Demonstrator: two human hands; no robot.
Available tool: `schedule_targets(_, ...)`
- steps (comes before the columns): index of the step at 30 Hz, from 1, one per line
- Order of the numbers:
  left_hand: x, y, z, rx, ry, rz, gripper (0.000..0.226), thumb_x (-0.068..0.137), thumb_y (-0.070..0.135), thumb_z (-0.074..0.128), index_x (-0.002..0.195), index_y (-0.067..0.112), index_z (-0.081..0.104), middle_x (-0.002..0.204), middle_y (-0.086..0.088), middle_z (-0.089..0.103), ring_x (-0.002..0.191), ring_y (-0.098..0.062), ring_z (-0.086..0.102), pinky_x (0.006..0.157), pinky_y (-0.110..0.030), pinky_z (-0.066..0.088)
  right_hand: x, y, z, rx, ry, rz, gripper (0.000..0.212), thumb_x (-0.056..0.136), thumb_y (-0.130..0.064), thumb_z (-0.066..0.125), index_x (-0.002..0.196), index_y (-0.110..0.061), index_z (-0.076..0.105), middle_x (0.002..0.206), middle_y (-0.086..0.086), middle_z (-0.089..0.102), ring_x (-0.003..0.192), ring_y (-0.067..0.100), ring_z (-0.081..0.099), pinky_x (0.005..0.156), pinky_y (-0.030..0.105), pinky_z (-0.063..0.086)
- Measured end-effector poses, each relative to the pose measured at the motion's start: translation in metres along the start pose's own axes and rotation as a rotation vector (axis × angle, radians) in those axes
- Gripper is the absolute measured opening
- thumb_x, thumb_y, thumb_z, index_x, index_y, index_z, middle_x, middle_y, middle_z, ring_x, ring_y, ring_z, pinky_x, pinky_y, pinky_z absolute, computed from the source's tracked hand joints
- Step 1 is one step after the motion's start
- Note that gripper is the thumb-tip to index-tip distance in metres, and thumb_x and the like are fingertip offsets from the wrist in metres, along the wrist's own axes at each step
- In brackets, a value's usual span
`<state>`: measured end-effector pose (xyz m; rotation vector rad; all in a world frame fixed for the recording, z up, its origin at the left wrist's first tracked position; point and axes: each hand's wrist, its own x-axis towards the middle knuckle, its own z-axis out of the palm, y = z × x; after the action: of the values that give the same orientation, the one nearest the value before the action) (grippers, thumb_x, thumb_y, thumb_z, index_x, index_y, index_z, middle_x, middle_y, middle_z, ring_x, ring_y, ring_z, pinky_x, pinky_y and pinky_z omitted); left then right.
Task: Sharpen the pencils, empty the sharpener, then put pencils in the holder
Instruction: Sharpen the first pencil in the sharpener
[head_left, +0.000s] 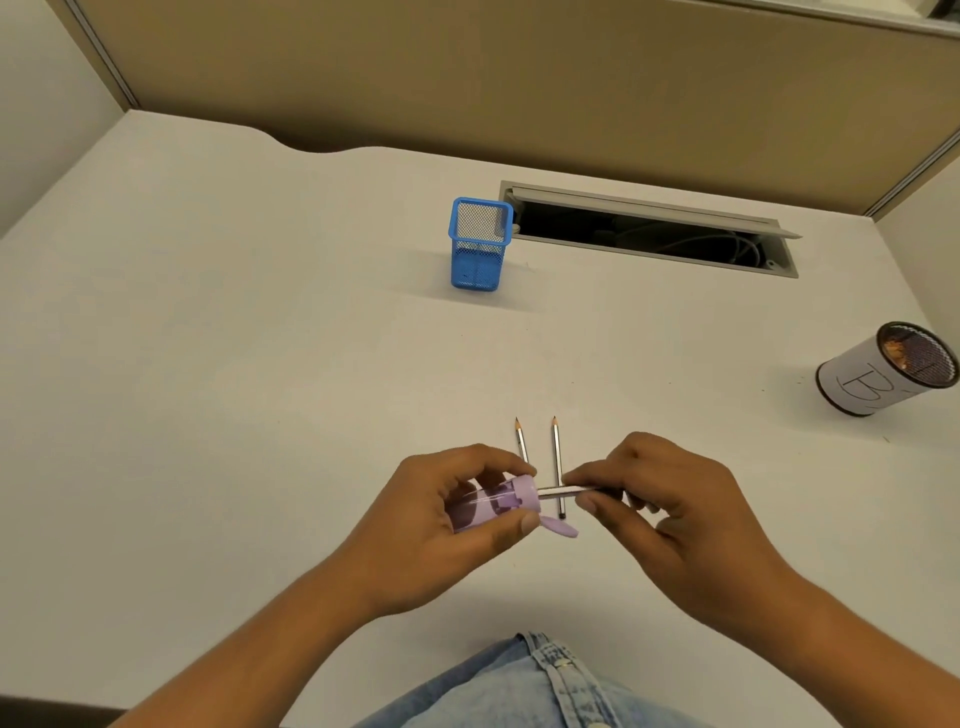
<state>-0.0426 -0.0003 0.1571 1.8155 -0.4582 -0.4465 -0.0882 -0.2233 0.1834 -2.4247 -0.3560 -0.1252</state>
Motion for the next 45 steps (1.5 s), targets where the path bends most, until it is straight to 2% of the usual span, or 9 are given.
schedule_targets(8,0.003,0.011,0.000,-0.154,-0.070,-0.038,0.022,0.073,0.039,0.075,0.094,0.032,0.073,0.090,0.000,0.072,0.076,-0.020,0.065,0.065,-0.030,0.054,0.005,0.000,-0.009,-0.213,0.030,-0.265,0.020,0.095,-0.025,0.057,0.103,-0.014,0.071,0.078,0.001,0.063,0.071,0.019,0.052,0.059,0.027,0.042)
schedule_targets(13,-0.002,0.017,0.003,-0.085,-0.109,0.024,0.017,0.077,0.027,0.074,0.094,0.030,0.070,0.085,0.010,0.070,0.063,-0.005,0.059,0.058,-0.013,0.045,0.000,-0.005,-0.010,-0.287,-0.039,-0.271,0.024,0.097,-0.028,0.049,0.094,-0.013,0.068,0.070,0.000,0.057,0.061,0.021,0.046,0.048,0.033,0.040)
schedule_targets(18,-0.005,0.011,0.005,0.187,-0.121,0.235,0.017,0.086,0.030,0.072,0.101,0.028,0.064,0.080,0.019,0.057,0.062,0.001,0.048,0.060,-0.006,0.033,-0.005,-0.015,-0.007,0.082,-0.196,0.211,0.026,0.097,-0.035,0.051,0.077,-0.030,0.066,0.061,-0.013,0.050,0.057,0.005,0.043,0.055,0.015,0.032)
schedule_targets(20,-0.005,0.009,0.005,0.391,-0.168,0.346,0.021,0.090,0.036,0.066,0.106,0.024,0.061,0.083,0.015,0.055,0.067,0.005,0.042,0.063,-0.004,0.029,-0.007,-0.016,-0.004,0.334,-0.340,0.543,0.029,0.097,-0.036,0.054,0.073,-0.029,0.069,0.058,-0.006,0.046,0.051,0.008,0.036,0.054,0.021,0.030)
schedule_targets(22,-0.005,0.008,0.005,0.432,-0.191,0.383,0.021,0.091,0.036,0.064,0.108,0.023,0.061,0.085,0.010,0.058,0.070,0.006,0.040,0.063,-0.004,0.029,-0.008,-0.018,-0.006,0.381,-0.452,0.624,0.031,0.098,-0.038,0.052,0.075,-0.026,0.070,0.061,0.012,0.043,0.050,0.013,0.030,0.053,0.026,0.027)
schedule_targets(30,-0.001,0.019,0.011,0.121,-0.162,0.210,0.020,0.086,0.036,0.068,0.105,0.028,0.065,0.083,0.019,0.059,0.067,-0.003,0.051,0.060,-0.007,0.033,-0.009,-0.027,-0.023,-0.080,-0.304,0.065,0.033,0.098,-0.056,0.027,0.084,-0.037,0.049,0.074,-0.021,0.048,0.068,0.002,0.046,0.059,0.017,0.035)
schedule_targets(36,-0.004,0.022,0.019,0.123,-0.128,0.237,0.028,0.088,0.046,0.061,0.101,0.023,0.070,0.077,0.024,0.053,0.067,-0.001,0.049,0.060,-0.005,0.031,-0.007,-0.017,-0.026,-0.440,-0.320,-0.152,0.016,0.090,-0.030,0.050,0.075,-0.025,0.051,0.066,-0.010,0.050,0.057,0.015,0.040,0.045,0.027,0.031)
schedule_targets(43,-0.007,0.014,0.022,0.605,-0.042,0.601,0.025,0.095,0.040,0.059,0.107,0.019,0.067,0.082,0.002,0.062,0.062,-0.016,0.049,0.048,-0.029,0.044,0.000,-0.026,-0.023,0.523,-0.540,0.723,0.044,0.099,-0.032,0.050,0.056,-0.023,0.055,0.043,-0.012,0.038,0.042,0.007,0.031,0.045,0.017,0.024)
schedule_targets(45,-0.009,0.013,0.022,0.586,-0.052,0.617,0.026,0.095,0.040,0.060,0.107,0.019,0.068,0.082,0.002,0.062,0.062,-0.016,0.049,0.048,-0.030,0.044,0.000,-0.026,-0.027,0.516,-0.617,0.682,0.043,0.100,-0.037,0.049,0.060,-0.023,0.055,0.047,-0.012,0.036,0.046,0.010,0.028,0.046,0.019,0.024)
